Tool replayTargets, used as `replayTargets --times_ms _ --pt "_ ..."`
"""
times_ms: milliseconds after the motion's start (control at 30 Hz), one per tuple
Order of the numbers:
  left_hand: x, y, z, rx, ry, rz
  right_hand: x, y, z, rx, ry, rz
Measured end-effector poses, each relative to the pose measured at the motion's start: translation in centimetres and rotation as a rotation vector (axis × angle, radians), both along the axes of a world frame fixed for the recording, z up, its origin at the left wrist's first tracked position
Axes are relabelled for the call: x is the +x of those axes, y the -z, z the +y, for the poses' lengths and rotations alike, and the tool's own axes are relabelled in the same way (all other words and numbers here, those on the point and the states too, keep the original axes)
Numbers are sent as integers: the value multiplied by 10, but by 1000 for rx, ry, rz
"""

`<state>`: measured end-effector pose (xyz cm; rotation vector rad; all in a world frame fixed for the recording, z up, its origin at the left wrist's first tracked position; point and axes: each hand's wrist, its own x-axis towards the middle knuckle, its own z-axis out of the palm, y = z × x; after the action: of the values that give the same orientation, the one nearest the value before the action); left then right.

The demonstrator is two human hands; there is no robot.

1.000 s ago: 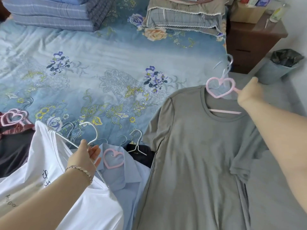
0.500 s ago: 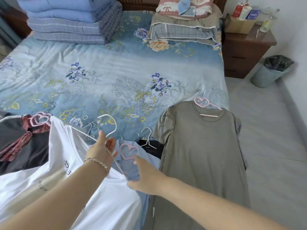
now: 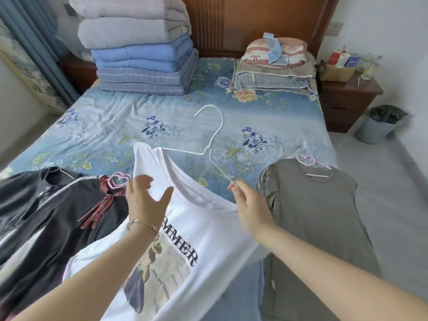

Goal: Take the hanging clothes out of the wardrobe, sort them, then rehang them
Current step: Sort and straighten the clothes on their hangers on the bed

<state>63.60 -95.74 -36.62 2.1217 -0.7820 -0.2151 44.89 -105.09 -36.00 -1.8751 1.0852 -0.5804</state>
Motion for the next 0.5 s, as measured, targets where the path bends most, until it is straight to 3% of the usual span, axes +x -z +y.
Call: replayTargets --times_ms 133,300,400,500 --pt "55 31 16 230 13 56 9 -22 -28 -236 4 -73" --pt "97 51 -19 208 120 226 7 -39 -68 -586 74 -101" --pt "114 69 -41 256 125 286 3 -37 -92 -690 157 -74" --pt "124 94 -61 260 218 498 4 -32 -119 -772 164 -25"
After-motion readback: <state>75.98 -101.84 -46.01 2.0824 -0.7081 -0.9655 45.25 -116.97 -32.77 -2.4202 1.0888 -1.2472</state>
